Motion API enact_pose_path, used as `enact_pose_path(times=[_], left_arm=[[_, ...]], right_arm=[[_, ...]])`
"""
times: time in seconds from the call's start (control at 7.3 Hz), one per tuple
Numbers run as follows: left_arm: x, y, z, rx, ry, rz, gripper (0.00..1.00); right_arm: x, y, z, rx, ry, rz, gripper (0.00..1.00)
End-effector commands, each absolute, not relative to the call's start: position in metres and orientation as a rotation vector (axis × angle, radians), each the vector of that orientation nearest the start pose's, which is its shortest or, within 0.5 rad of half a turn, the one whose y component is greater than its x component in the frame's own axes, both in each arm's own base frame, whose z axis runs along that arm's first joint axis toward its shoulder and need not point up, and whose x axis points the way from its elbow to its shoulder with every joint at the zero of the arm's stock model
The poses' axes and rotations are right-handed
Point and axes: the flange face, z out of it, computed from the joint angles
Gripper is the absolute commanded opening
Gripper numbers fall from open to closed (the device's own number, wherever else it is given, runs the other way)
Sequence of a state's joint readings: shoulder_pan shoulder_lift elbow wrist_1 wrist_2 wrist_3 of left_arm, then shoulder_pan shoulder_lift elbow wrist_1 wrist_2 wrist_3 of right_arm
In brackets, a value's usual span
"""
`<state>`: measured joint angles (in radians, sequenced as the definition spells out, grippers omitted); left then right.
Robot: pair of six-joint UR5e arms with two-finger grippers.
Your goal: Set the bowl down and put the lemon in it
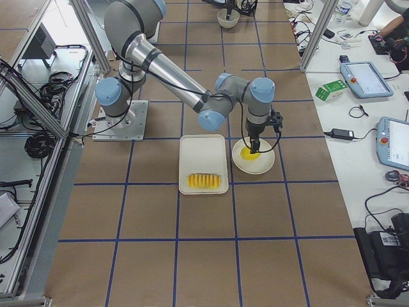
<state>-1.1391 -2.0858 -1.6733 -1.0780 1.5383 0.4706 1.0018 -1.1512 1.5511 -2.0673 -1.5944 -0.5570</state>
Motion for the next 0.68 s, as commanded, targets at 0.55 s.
enact_pose_path(times=[0.55], left_arm=[[0.130,-0.614,0.218,0.011,3.229,0.166,0.00]], right_arm=[[-0.269,-0.580,0.308,0.094,3.149,-0.012,1.00]])
